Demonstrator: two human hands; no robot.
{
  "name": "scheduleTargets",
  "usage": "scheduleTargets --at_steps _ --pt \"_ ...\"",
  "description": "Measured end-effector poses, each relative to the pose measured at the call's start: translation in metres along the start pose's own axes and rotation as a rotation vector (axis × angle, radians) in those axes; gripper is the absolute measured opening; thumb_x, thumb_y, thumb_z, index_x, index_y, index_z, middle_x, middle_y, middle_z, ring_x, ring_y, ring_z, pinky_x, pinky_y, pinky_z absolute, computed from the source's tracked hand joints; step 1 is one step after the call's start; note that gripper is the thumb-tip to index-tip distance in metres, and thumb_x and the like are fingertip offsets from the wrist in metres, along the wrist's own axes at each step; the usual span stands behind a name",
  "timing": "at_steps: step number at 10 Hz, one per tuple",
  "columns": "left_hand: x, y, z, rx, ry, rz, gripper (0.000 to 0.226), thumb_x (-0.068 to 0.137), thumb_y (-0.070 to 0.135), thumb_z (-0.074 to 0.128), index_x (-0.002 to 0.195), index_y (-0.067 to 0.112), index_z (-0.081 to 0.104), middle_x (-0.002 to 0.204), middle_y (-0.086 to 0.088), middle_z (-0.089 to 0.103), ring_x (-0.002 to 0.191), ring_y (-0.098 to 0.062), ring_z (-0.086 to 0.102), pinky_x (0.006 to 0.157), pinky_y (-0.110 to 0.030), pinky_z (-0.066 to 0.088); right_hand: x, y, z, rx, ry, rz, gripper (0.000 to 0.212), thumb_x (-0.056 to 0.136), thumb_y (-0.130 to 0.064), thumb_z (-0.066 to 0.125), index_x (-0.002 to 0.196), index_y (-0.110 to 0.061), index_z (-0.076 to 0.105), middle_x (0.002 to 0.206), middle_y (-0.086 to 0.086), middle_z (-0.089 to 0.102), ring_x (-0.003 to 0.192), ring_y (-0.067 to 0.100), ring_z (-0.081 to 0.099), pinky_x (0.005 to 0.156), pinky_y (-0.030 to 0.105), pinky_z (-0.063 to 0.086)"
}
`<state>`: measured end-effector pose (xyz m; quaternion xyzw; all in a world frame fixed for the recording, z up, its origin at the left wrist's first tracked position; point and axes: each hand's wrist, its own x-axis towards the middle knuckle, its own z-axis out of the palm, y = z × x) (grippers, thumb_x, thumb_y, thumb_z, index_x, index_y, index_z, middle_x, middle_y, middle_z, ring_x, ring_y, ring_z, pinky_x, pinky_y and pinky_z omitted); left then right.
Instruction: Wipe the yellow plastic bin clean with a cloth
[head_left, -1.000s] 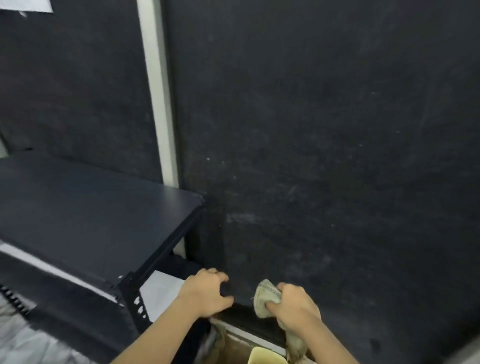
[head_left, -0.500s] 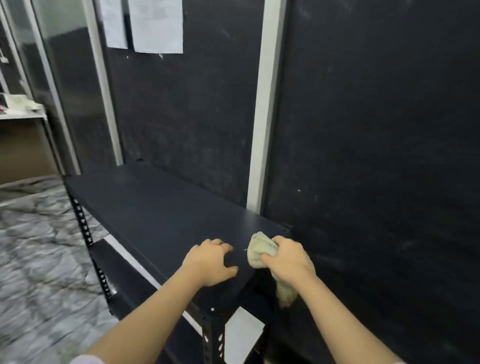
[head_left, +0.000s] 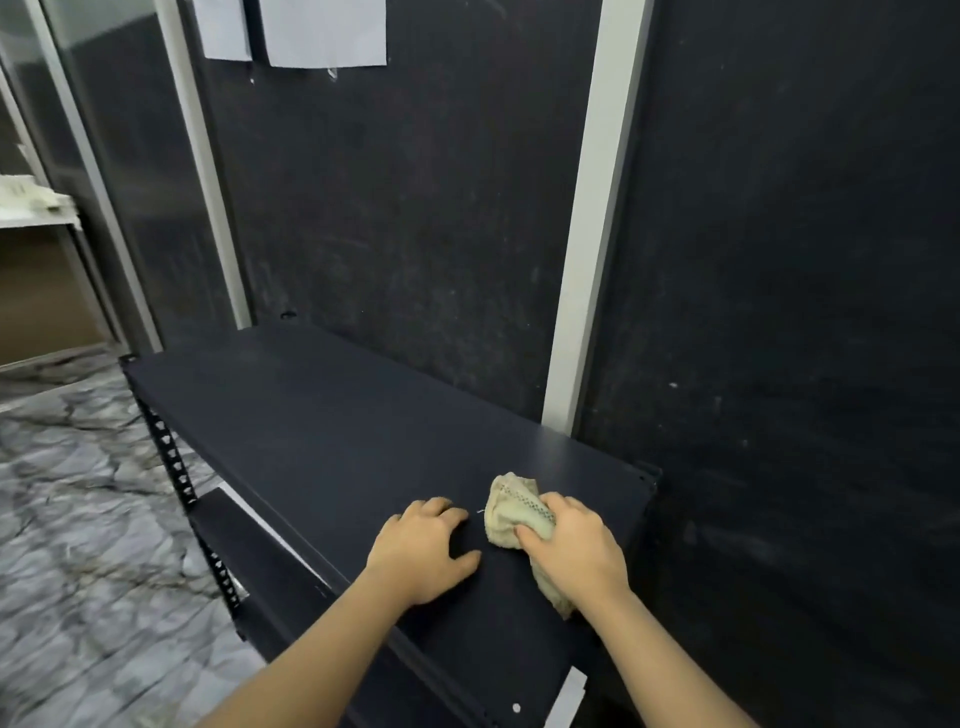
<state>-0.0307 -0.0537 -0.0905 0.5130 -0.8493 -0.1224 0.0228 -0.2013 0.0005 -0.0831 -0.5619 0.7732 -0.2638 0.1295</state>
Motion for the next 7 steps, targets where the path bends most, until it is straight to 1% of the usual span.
scheduleTargets --at_steps 1,2,3,4,5,6,7 --pt "0.004 -0.002 0.014 -0.047 0.086 0.007 0.065 0.085 0.058 0.041 0.143 0.029 0.032 0.154 0.007 0.026 0.142 -0.014 0.021 0.116 -0.034 0.021 0.003 0.006 0.007 -0.006 -0.039 0.018 0.037 0.082 -0.049 0.049 0.114 -0.03 0.055 0.109 -0.006 0.055 0.103 0.018 0.055 0.077 0.032 0.047" --pt "0.004 -0.003 0.024 -0.076 0.145 -0.002 0.072 0.08 0.067 0.028 0.144 0.033 0.029 0.156 0.009 0.023 0.144 -0.011 0.017 0.118 -0.032 0.012 0.006 0.011 0.012 -0.042 -0.051 0.007 0.039 0.082 -0.051 0.046 0.116 -0.033 0.053 0.111 -0.007 0.054 0.108 0.017 0.051 0.081 0.033 0.047" --pt "0.002 -0.003 0.027 -0.097 0.19 -0.005 0.088 0.066 0.072 0.012 0.143 0.035 0.03 0.156 0.011 0.023 0.144 -0.01 0.017 0.118 -0.031 0.01 0.009 0.012 0.014 -0.055 -0.043 0.005 0.039 0.082 -0.051 0.045 0.116 -0.033 0.053 0.111 -0.008 0.054 0.108 0.015 0.051 0.081 0.032 0.046" --pt "0.002 -0.003 0.025 -0.109 0.214 -0.009 0.086 0.066 0.072 0.013 0.142 0.036 0.031 0.155 0.013 0.025 0.143 -0.009 0.018 0.117 -0.029 0.009 0.008 0.012 0.015 -0.054 -0.015 -0.007 0.039 0.082 -0.051 0.045 0.115 -0.034 0.054 0.109 -0.009 0.054 0.105 0.014 0.052 0.08 0.031 0.046" --pt "0.001 -0.001 0.025 -0.111 0.206 -0.022 0.084 0.067 0.071 0.016 0.141 0.036 0.033 0.154 0.015 0.026 0.143 -0.007 0.019 0.116 -0.028 0.01 0.007 0.012 0.013 -0.058 -0.023 -0.008 0.039 0.082 -0.051 0.045 0.116 -0.034 0.053 0.108 -0.009 0.054 0.104 0.013 0.052 0.079 0.029 0.044" --pt "0.005 -0.005 0.023 -0.168 0.211 -0.031 0.082 0.067 0.073 0.022 0.139 0.036 0.036 0.151 0.018 0.029 0.141 -0.005 0.021 0.117 -0.028 0.011 0.009 0.011 0.011 -0.049 -0.008 -0.019 0.037 0.082 -0.053 0.045 0.113 -0.035 0.054 0.107 -0.011 0.054 0.103 0.012 0.053 0.079 0.028 0.043" --pt "-0.003 -0.004 0.021 -0.204 0.217 -0.032 0.074 0.072 0.07 0.035 0.138 0.037 0.038 0.146 0.023 0.033 0.139 -0.001 0.025 0.117 -0.026 0.014 0.002 0.01 0.01 -0.05 -0.018 -0.023 0.039 0.083 -0.054 0.045 0.116 -0.035 0.052 0.108 -0.013 0.052 0.105 0.01 0.051 0.082 0.027 0.044"
